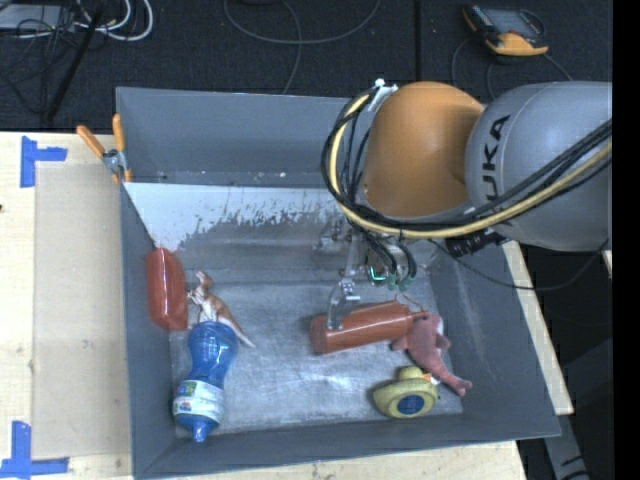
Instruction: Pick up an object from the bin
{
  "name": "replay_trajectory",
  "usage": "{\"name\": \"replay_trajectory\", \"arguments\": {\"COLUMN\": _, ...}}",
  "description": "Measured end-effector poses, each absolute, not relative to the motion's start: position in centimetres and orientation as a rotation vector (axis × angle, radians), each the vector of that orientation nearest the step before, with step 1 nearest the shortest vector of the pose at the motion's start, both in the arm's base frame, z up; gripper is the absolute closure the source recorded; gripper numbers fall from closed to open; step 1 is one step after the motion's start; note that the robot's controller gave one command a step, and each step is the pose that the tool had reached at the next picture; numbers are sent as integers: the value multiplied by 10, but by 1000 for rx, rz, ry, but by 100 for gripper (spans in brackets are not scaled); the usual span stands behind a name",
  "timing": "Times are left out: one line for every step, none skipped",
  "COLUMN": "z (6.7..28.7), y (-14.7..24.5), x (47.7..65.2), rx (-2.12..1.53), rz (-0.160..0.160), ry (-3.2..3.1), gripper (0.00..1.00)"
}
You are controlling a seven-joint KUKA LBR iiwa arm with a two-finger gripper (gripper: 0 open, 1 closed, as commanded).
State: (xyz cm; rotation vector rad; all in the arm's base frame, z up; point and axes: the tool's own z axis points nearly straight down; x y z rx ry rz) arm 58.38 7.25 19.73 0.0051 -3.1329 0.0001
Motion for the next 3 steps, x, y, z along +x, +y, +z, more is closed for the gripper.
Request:
{"name": "replay_trajectory", "arguments": {"z": 202, "y": 72, "x": 585, "rx": 3, "rz": -1, "ry": -3140, "gripper": 0}}
{"name": "replay_trajectory", "arguments": {"z": 160, "y": 78, "x": 585, "rx": 65, "rz": -1, "ry": -3149, "gripper": 0}}
{"name": "replay_trajectory", "arguments": {"z": 151, "y": 62, "x": 585, "rx": 10, "rz": -1, "ry": -3123, "gripper": 0}}
